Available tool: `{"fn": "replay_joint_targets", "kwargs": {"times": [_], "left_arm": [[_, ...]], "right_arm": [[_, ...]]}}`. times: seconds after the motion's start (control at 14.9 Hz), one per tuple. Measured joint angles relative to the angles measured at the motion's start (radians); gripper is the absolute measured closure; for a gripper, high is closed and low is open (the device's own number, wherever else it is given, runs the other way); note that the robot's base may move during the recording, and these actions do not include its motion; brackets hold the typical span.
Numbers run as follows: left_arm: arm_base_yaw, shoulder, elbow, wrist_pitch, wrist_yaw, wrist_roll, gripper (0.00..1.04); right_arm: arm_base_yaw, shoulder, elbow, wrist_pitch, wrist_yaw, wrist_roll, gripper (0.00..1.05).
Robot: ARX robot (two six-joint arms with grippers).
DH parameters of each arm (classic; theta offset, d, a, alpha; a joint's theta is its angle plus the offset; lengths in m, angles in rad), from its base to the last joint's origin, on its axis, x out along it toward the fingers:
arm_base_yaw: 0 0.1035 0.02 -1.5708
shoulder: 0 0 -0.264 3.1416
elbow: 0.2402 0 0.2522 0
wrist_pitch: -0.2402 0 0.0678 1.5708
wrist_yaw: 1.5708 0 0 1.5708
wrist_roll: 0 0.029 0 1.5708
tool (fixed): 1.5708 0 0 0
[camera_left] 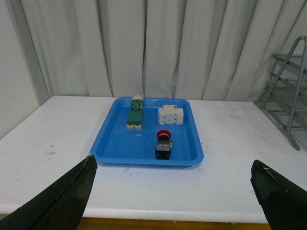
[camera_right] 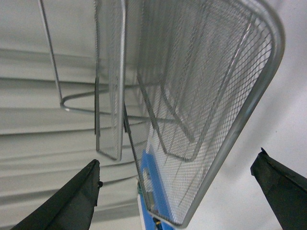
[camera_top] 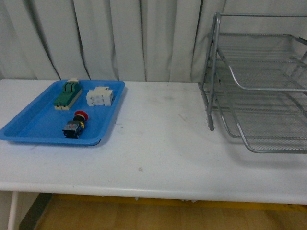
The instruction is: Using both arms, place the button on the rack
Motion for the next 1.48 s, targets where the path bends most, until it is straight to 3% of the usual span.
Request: {"fn": "replay_joint_targets", "kwargs": {"times": [0.27,0.34,0.4,0.47,0.61,0.67,0.94,1.14,1.48], "left_arm": [[0.0,0.0,0.0,0.0,0.0,0.0,0.07],[0.0,0.0,0.0,0.0,0.0,0.0,0.07],[0.0,0.0,0.0,0.0,0.0,0.0,0.07],[0.0,0.0,0.0,0.0,0.0,0.0,0.07],[0.0,0.0,0.0,0.0,0.0,0.0,0.07],[0.0,0.0,0.0,0.0,0.0,0.0,0.07],[0.0,0.0,0.0,0.0,0.0,0.0,0.07],[0.0,0.0,0.0,0.0,0.0,0.0,0.07],[0.0,0.0,0.0,0.0,0.0,0.0,0.07]], "right_arm": [[-0.06,-0.37,-0.196,-0.003,-0.135,-0.153,0.06],[-0.157,-0.626,-0.268,-0.008,-0.219,-0.268,0.07],[-0.179,-0.871,-0.248,-0.351,-0.103,-0.481,0.19],[-0.2,-1.144,-0.261,-0.599,-0.07,-0.777,0.34],[-0.246,-1.492,-0.377,-0.916,-0.129,-1.138,0.6],[-0.247,-1.583,-0.377,-1.018,-0.09,-1.195,0.69],[-0.04,-1.831,-0.376,-1.197,0.082,-1.286,1.03],[0.116,-1.89,-0.376,-1.255,0.24,-1.297,1.03],[0.286,-1.925,-0.376,-1.294,0.437,-1.298,1.03]]}}
